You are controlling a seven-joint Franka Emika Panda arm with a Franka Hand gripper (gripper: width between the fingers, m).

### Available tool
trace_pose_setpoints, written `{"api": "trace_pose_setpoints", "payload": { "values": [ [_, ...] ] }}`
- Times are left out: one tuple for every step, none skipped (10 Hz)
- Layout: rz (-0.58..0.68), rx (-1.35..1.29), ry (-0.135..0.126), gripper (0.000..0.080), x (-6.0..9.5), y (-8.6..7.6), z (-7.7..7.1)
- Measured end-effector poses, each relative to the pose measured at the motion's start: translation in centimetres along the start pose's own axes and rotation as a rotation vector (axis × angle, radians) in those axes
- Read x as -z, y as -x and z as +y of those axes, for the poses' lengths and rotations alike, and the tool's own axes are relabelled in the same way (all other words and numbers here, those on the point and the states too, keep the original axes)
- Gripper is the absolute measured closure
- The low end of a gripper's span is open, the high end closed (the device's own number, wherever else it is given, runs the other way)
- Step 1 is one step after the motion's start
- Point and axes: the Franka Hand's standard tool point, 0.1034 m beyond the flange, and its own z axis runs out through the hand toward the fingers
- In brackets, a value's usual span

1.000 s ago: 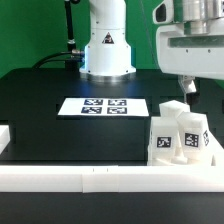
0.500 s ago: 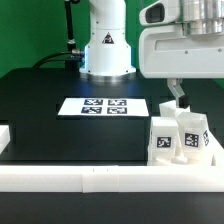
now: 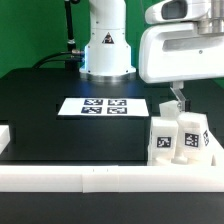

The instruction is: Assemble stool

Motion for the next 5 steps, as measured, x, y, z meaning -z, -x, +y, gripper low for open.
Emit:
{"api": "trace_pose_setpoints", "payload": {
  "values": [
    [-0.002, 0.111, 0.008, 0.0151, -0.02, 0.02, 0.16],
    [-0.006, 0.228, 0.013, 0.0151, -0.14, 0.08, 0.18],
    [-0.014, 0.363, 0.025, 0.0151, -0.34, 0.2, 0.17],
    [-0.02, 0.479, 0.025, 0.0151, -0.57, 0.35, 0.29],
    [-0.025, 0.528, 0.027, 0.0151, -0.73, 0.44, 0.32]
  ]
}}
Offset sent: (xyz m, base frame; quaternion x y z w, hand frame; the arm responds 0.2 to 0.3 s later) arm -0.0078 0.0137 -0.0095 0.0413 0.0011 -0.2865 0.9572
